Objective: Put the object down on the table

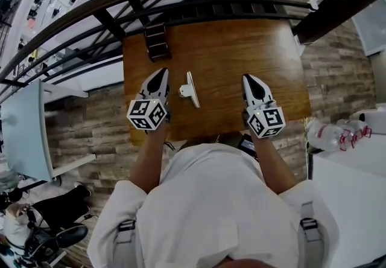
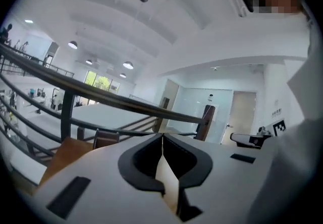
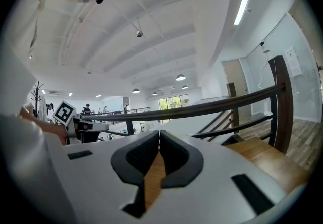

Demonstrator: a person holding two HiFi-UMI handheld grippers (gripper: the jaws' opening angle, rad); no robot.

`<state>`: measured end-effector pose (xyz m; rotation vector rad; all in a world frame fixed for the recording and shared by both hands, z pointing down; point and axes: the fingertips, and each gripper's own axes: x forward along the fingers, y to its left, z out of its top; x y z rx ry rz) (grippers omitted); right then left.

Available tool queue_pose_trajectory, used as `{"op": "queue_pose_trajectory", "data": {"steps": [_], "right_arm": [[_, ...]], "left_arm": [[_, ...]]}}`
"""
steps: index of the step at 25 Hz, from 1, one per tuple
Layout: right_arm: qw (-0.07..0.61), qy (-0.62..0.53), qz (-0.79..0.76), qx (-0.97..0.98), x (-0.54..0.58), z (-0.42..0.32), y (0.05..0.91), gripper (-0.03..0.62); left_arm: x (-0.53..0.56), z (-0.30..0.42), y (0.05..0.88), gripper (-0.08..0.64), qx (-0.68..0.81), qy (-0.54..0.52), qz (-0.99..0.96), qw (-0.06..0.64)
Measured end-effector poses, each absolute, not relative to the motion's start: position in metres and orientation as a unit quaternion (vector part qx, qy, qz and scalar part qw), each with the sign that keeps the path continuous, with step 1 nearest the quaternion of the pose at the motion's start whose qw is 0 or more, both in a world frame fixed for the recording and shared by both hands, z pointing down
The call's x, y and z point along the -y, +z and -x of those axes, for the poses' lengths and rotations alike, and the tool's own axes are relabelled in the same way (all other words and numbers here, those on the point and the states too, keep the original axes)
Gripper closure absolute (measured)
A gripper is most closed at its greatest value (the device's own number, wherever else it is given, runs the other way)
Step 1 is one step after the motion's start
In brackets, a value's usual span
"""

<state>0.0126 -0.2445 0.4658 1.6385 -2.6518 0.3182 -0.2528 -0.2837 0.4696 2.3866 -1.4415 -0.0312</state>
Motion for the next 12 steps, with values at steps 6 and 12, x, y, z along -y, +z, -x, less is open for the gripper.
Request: {"op": "queue_pose_trajectory", "data": {"steps": [6,12], "right_arm": [[-0.009,0.082,-0.519,0.851,0.243,-0.004,0.44,0.566],[-0.008,0.06,-0.517,0.854,0.241,0.004,0.423,0.567]], "left_arm": [[0.261,0.241,0.409,0.541,0.51,-0.026,-0.856,0.074],[0.24,0.243,0.383,0.543,0.533,-0.035,-0.846,0.015]]}}
